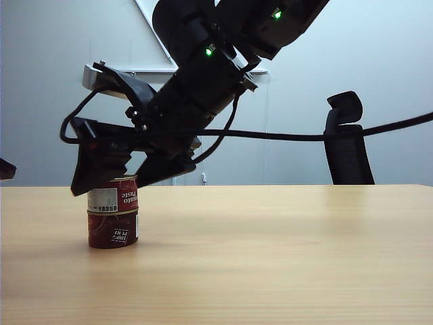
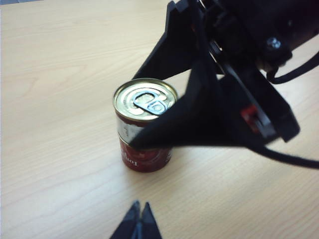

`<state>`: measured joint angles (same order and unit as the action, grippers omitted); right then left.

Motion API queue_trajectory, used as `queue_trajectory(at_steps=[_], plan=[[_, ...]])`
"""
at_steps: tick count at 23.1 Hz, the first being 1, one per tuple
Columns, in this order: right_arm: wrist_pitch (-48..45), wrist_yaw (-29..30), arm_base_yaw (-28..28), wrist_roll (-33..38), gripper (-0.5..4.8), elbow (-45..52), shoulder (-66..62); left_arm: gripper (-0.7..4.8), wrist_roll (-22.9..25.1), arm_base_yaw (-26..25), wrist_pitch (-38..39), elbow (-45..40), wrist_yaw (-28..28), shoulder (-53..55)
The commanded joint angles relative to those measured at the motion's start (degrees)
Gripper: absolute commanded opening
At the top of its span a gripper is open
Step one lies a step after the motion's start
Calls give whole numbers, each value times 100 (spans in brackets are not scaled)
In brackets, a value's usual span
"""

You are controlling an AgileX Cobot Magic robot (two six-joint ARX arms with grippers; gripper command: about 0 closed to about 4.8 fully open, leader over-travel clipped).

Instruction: Stack a can of tomatoes on the right onto the can of tomatoes on the left.

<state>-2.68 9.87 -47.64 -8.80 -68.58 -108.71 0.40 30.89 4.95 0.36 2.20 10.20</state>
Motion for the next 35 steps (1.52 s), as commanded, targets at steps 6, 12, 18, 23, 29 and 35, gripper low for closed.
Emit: queue_trajectory(at_steps=[6,12,18,23,29,35], plan=[[-286,-260,-11,365,479,-313,1064,-4,0,-874,-72,15,61,-44],[-177,-450,44,850,458,-308,2420,-4,0,-2293,-74,15,59,-428],[278,-570,168,922,-1,-295,3576,-4,0,-3126,-74,15,57,-704],[734,-1335,166,892,-3,-293,4229,-4,0,-3309,-122,15,42,-984],[1147,-2243,166,857,-3,243,5104,-4,0,-3307,-74,15,46,-986],[1545,-3082,164,859,-1,1064,5608,-4,0,-3307,-74,15,46,-986]])
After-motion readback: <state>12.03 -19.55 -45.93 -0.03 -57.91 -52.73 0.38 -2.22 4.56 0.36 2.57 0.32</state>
